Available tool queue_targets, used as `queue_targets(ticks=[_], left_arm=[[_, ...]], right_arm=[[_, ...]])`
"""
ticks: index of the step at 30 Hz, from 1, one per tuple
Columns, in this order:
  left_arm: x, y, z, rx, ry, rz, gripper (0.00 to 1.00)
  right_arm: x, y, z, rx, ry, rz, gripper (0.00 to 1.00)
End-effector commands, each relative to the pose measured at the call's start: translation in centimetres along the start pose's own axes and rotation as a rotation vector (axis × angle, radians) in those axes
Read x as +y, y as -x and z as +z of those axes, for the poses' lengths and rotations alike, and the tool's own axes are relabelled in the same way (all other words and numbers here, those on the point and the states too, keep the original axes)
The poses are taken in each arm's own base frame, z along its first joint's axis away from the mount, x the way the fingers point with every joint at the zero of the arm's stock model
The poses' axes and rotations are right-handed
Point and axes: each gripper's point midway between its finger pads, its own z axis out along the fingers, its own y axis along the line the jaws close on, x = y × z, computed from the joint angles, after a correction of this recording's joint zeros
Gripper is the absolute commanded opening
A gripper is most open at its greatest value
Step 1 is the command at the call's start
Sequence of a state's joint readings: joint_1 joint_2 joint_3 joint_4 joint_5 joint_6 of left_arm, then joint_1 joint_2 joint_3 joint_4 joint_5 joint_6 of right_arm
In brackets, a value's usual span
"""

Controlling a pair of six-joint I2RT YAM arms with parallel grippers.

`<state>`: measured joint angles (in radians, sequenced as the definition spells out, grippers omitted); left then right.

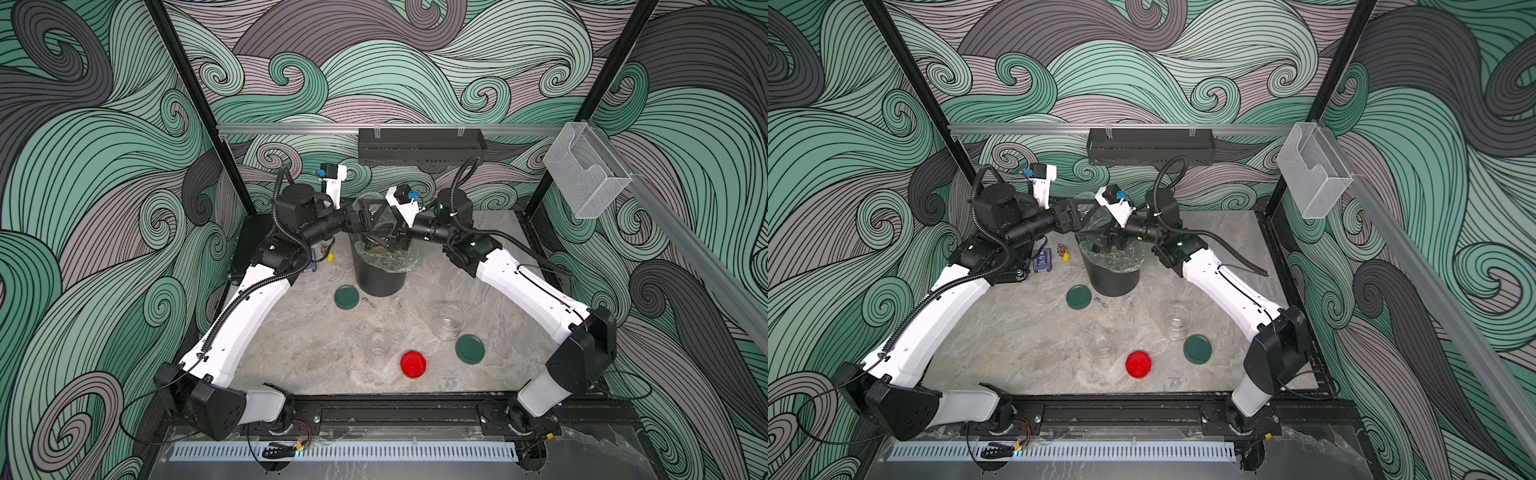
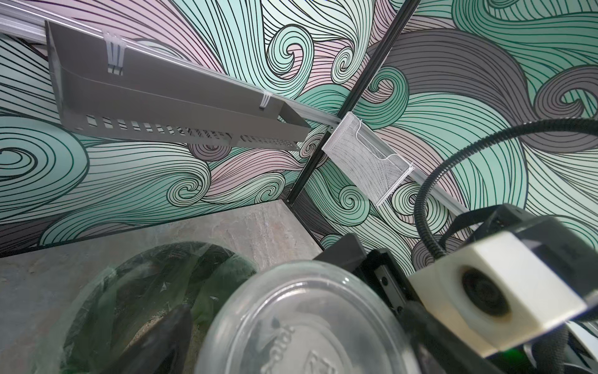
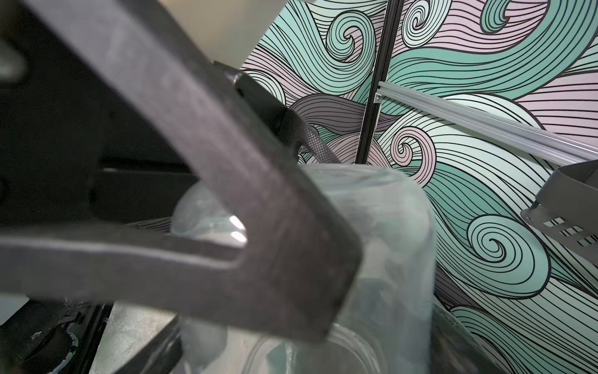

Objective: Empty expired oatmeal from jars
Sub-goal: Pour the expired oatmeal into the trash bin.

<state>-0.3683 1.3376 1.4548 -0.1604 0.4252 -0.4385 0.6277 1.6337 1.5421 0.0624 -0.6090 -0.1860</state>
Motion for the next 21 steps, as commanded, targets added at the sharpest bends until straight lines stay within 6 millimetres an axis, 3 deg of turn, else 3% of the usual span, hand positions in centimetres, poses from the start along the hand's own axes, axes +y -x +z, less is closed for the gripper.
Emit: queue_targets(ticks=[1,10,21], left_arm=[[1.2,0.1,0.5,-0.007,0.058,-0.010,0.99],[3.5,-1.9,-0.2,0.056,0.185,0.001,0.99],[4.7,-2.3,-0.9,0.061,0.253,0.001,0.99]], right_arm=[[1.1,4.2,-1.2,-0.112,0.015,-0.072,0.28],[0.8,4.1,-1.3,-0.111,-0.016,-0.086,0.28],[0.4,4.1,-1.7,-0.108,-0.048,-0.099,0.27]])
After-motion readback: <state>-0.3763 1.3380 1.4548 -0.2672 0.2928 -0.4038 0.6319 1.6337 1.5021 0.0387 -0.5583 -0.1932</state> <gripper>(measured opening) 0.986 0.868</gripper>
